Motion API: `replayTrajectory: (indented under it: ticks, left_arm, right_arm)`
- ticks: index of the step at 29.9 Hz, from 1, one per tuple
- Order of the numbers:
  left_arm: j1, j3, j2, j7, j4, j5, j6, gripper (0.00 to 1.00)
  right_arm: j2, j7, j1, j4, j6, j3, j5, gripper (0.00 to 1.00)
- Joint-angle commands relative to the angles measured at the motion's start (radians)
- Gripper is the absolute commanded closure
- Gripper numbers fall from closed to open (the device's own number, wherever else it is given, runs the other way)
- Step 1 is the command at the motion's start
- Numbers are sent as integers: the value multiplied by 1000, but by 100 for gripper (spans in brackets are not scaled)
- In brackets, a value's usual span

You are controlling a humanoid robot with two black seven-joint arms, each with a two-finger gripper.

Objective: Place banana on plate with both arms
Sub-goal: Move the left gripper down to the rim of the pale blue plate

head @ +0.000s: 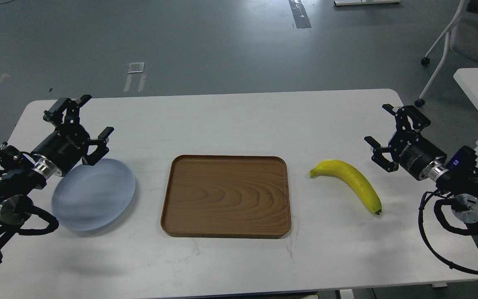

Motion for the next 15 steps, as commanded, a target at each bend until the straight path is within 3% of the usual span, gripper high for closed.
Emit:
replayTrajectory:
  ticks: [1, 10, 15]
  left_arm:
    - [1, -1, 3, 0, -6, 2, 0, 0]
    - [-16, -1, 22, 0, 15, 0, 0, 0]
    - [-70, 2, 94, 0, 40, 17, 0, 0]
  right_arm:
    - [1, 0, 1, 0, 0, 0, 0, 0]
    - [0, 0, 2, 2, 0, 0, 0, 0]
    - [-5, 0, 7, 5, 0, 0, 0, 0]
